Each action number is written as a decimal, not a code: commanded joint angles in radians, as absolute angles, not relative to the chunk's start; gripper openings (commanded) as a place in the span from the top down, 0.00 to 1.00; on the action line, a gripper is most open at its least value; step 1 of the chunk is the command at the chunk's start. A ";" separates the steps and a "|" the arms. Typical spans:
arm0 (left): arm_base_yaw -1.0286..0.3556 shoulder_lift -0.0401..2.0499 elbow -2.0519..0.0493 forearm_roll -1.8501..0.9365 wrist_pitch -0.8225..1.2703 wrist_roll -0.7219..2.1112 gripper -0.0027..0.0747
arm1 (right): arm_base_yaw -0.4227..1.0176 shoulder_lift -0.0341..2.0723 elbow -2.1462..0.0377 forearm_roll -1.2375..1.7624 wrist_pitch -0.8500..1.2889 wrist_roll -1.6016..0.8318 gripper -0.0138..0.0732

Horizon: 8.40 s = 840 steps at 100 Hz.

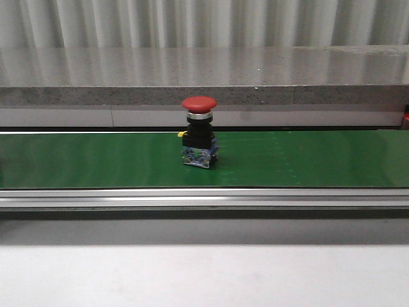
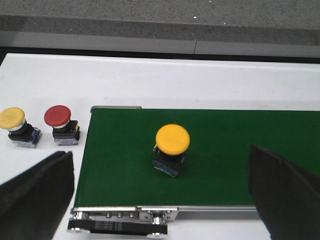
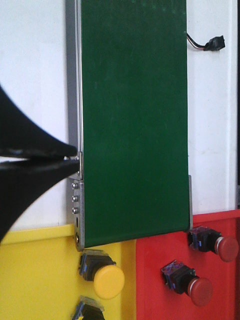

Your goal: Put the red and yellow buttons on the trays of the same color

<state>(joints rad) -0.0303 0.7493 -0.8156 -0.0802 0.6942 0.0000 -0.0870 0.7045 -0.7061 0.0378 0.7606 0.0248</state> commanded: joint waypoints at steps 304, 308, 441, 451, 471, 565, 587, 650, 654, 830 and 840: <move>-0.037 0.523 -0.614 -0.101 0.619 0.000 0.99 | 0.021 1.473 -1.459 0.174 0.979 -0.135 0.71; -0.037 0.523 -0.614 -0.101 0.619 0.000 0.99 | -0.025 1.475 -1.486 0.174 0.984 -0.127 0.71; -0.037 0.523 -0.614 -0.101 0.619 0.000 0.99 | -0.454 1.859 -1.548 0.189 0.786 -0.108 0.71; -0.037 0.523 -0.614 -0.101 0.619 0.000 0.99 | -0.456 1.870 -1.548 0.189 0.778 -0.108 0.71; -0.037 0.523 -0.614 -0.101 0.619 0.000 0.99 | -0.456 1.904 -1.548 0.189 0.768 -0.108 0.71; -0.037 0.523 -0.614 -0.101 0.619 0.000 0.99 | -0.454 1.772 -1.548 0.192 0.802 -0.108 0.25; -0.037 0.523 -0.614 -0.101 0.619 0.000 0.99 | -0.420 1.635 -1.547 0.208 0.904 -0.156 0.25; -0.037 0.523 -0.614 -0.101 0.619 0.000 0.99 | -0.089 1.402 -1.321 0.213 1.109 -0.384 0.25; -0.037 0.523 -0.614 -0.101 0.619 0.000 0.99 | -0.063 1.402 -1.307 0.213 1.122 -0.395 0.25; -0.037 0.523 -0.614 -0.101 0.617 0.000 0.99 | -0.191 1.234 -1.161 0.120 0.974 -0.091 0.74; -0.037 0.523 -0.614 -0.101 0.617 0.000 0.99 | -0.328 1.181 -1.087 0.120 0.955 -0.074 0.74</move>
<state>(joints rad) -0.0303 0.5186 -0.5868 -0.0868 0.6886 0.0000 -0.2292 1.2473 -1.1131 0.1253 0.9977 -0.0970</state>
